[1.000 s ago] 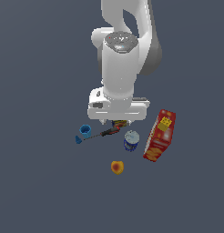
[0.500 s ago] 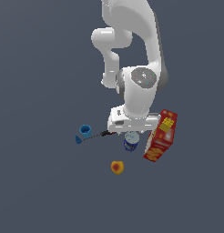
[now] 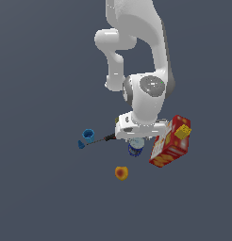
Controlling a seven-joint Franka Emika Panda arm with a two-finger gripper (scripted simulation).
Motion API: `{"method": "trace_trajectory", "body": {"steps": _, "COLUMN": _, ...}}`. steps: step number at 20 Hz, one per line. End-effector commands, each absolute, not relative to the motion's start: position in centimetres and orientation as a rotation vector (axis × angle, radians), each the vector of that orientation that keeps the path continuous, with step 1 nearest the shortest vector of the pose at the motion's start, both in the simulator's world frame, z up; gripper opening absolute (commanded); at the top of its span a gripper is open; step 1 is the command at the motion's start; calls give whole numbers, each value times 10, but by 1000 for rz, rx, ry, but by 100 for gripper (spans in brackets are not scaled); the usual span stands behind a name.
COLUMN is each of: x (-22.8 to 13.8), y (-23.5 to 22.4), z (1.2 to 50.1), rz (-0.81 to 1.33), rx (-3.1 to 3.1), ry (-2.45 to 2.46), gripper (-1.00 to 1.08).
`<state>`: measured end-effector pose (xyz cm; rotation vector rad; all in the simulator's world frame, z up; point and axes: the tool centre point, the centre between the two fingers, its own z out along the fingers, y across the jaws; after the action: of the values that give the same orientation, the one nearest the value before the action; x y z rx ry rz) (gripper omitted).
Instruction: Pick up a designated object from a clutter of objects.
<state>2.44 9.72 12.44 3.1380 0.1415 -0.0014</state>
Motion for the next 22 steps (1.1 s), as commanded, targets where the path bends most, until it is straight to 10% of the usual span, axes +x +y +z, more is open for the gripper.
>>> {"method": "trace_trajectory", "body": {"steps": 1, "x": 24, "y": 97, "z": 120, "rz": -2, "rx": 3138, "ry": 141, "gripper": 100}}
{"method": "trace_trajectory", "body": {"steps": 15, "x": 24, "y": 98, "z": 74, "rz": 0, "rx": 3138, "ry": 143, "gripper": 100}}
{"method": "trace_trajectory", "body": {"steps": 16, "x": 24, "y": 98, "z": 74, "rz": 0, "rx": 3138, "ry": 143, "gripper": -100}}
{"method": "trace_trajectory", "body": {"steps": 22, "x": 24, "y": 98, "z": 74, "rz": 0, "rx": 3138, "ry": 143, "gripper": -100}}
